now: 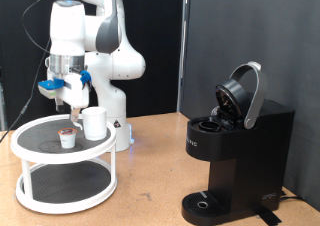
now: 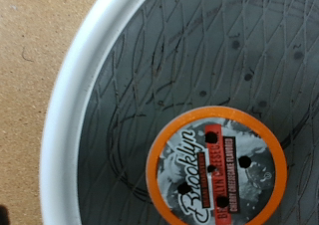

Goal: Make a cup of coffee with the keurig machine

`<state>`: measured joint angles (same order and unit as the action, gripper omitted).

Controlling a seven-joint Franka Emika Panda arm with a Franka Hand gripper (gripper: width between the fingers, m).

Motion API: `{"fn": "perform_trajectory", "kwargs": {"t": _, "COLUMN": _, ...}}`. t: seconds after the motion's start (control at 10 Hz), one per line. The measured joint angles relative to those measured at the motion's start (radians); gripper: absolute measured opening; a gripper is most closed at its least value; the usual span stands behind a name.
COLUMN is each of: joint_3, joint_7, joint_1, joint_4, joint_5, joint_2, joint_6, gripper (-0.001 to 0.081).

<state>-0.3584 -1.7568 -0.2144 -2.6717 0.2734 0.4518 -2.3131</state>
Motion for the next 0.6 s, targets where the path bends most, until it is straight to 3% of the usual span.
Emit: {"fn": "perform_trajectory", "kwargs": {"t": 0.6, "joint_3": 0.000, "joint_7": 0.000, "joint_1": -0.016, "joint_4": -0.061, "joint_5": 0.042, "joint_2": -0.037, "joint_6": -0.082, "gripper": 0.0734}}
